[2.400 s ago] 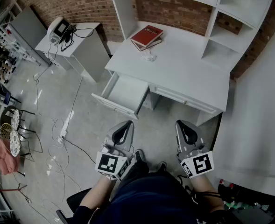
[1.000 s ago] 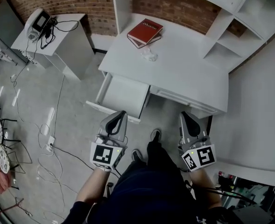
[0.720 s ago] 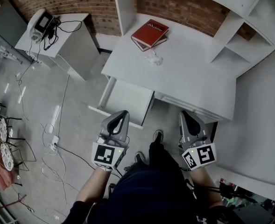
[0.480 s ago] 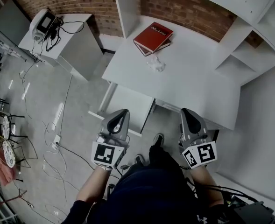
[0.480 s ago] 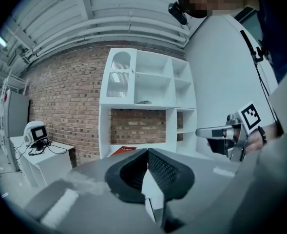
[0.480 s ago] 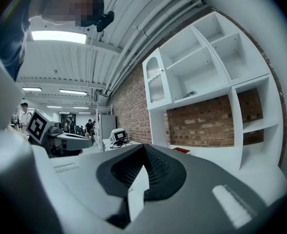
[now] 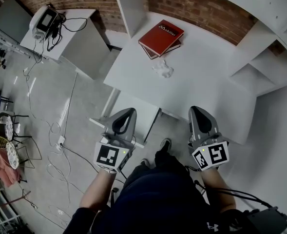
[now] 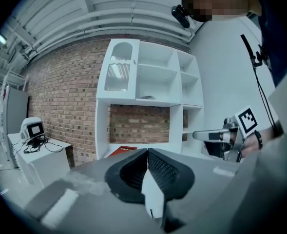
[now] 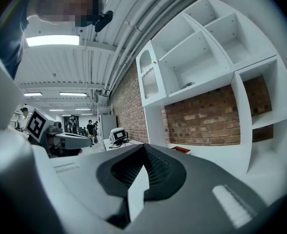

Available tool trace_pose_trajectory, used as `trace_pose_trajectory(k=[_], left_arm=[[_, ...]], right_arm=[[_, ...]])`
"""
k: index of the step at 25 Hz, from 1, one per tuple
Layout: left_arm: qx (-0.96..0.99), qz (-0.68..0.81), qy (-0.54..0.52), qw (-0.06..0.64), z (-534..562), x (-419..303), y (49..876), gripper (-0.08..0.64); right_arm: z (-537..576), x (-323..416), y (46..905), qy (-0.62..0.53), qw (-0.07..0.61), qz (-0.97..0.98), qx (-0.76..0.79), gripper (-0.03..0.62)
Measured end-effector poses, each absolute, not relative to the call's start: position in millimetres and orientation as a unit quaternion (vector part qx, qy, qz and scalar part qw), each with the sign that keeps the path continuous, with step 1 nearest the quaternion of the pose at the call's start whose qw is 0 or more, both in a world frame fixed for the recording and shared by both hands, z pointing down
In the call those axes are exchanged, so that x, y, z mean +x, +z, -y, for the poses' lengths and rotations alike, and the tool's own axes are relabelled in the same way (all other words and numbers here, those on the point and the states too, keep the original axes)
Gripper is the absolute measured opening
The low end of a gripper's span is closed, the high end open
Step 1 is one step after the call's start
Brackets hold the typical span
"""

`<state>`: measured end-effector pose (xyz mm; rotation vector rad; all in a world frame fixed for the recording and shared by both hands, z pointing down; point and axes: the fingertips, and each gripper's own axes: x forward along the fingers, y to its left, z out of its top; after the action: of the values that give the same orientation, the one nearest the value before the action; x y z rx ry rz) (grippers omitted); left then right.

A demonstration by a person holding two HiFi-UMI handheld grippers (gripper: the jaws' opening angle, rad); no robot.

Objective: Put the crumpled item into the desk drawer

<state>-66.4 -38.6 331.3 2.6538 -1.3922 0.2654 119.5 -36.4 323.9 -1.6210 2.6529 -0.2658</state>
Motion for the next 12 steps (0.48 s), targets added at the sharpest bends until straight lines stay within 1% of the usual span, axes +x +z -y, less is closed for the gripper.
trace_pose_trajectory(k=[3, 7, 8, 12], left_arm=[[0.879, 0.461, 0.096, 0.075, 53, -57, 335, 0.005], [0.889, 0.437, 0.131, 0.042, 76, -53, 356, 0.009], [0.891, 0.43, 0.139, 0.038, 82, -52, 361, 0.018], [0.899, 0.404, 0.167, 0.024, 110, -50, 380, 0.018]], right_arm=[[51, 123, 329, -0.091, 0.009, -0.854, -0.512, 0.003], [67, 123, 333, -0.096, 0.009, -0.854, -0.511, 0.003], [69, 123, 334, -0.097, 0.007, -0.852, -0.514, 0.003], [75, 124, 338, -0.104, 0.0, -0.839, -0.533, 0.003]])
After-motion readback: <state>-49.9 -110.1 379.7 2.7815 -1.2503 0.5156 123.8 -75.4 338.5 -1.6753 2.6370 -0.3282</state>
